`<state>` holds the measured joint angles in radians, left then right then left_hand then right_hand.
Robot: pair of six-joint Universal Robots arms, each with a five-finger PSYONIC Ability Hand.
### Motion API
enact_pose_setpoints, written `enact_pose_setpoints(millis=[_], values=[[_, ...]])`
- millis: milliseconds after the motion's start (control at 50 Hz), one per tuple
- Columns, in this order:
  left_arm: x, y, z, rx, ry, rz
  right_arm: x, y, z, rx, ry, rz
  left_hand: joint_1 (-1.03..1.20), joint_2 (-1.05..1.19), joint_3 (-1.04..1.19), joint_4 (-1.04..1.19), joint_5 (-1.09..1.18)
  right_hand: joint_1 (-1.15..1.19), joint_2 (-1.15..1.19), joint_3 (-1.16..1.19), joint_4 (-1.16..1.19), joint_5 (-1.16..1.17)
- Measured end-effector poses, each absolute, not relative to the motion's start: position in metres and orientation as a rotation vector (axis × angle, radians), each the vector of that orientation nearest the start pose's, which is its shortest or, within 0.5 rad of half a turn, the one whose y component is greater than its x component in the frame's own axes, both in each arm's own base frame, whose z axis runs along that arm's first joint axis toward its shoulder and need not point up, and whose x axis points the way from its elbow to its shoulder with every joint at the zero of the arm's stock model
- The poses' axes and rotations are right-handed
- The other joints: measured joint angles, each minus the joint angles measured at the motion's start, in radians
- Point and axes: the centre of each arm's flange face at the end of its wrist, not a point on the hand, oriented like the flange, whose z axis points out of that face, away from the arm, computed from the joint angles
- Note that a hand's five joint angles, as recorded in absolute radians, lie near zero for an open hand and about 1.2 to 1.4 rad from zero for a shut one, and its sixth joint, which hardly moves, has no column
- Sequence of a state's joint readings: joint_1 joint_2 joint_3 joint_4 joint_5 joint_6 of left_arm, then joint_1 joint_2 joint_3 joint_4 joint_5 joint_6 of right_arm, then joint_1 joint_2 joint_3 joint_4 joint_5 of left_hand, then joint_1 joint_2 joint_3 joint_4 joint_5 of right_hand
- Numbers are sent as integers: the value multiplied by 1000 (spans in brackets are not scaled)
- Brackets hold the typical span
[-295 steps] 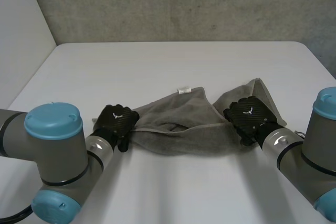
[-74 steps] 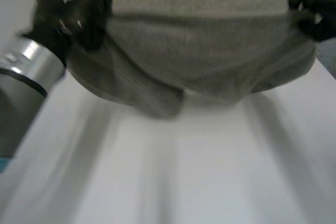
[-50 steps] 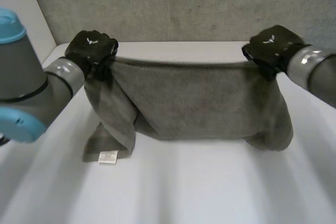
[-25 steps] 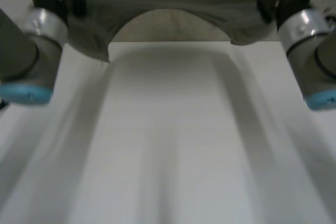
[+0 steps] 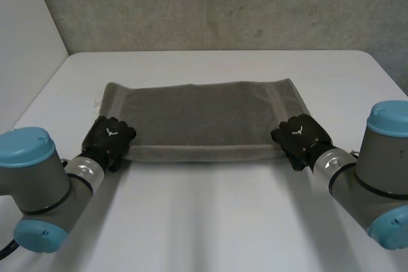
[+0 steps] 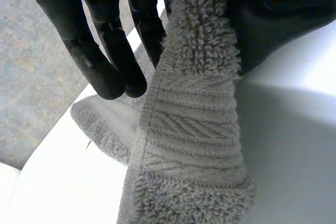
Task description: Fold the towel.
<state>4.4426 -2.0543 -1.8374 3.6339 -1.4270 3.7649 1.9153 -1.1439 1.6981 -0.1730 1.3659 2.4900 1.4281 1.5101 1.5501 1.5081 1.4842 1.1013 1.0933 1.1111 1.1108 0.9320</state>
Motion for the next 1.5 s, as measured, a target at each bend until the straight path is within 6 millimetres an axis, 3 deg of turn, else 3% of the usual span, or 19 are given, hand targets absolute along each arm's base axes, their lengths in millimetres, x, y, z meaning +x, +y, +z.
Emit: enact_pose_setpoints(millis=[220, 420, 660, 760, 900, 1040, 1500], values=[[-220, -289, 116, 1119, 2123, -1837, 248, -265, 141, -1382, 2225, -1754, -6, -130, -169, -129, -90, -359, -318, -351, -352, -364], [-217, -287, 120, 1108, 2121, -1838, 235, -279, 144, -1354, 2275, -1771, -7, -144, -182, -142, -102, -387, -338, -372, -373, -391], [-217, -280, 117, 1122, 2137, -1823, 226, -288, 152, -1313, 2289, -1814, -99, -191, -230, -190, -155, 114, 110, 87, 93, 103], [-217, -279, 116, 1125, 2139, -1821, 226, -289, 152, -1318, 2287, -1817, -295, -375, -407, -377, -343, -113, -108, -119, -117, -117], [-214, -283, 118, 1109, 2135, -1823, 222, -291, 148, -1313, 2308, -1796, -536, -618, -651, -612, -596, -177, -146, -181, -173, -182], [-209, -288, 118, 1084, 2137, -1817, 218, -291, 140, -1307, 2356, -1730, -557, -640, -675, -624, -622, -363, -348, -370, -370, -384], [-208, -288, 117, 1082, 2141, -1814, 219, -274, 136, -1318, 2383, -1525, -563, -647, -681, -629, -631, -440, -418, -445, -451, -472]])
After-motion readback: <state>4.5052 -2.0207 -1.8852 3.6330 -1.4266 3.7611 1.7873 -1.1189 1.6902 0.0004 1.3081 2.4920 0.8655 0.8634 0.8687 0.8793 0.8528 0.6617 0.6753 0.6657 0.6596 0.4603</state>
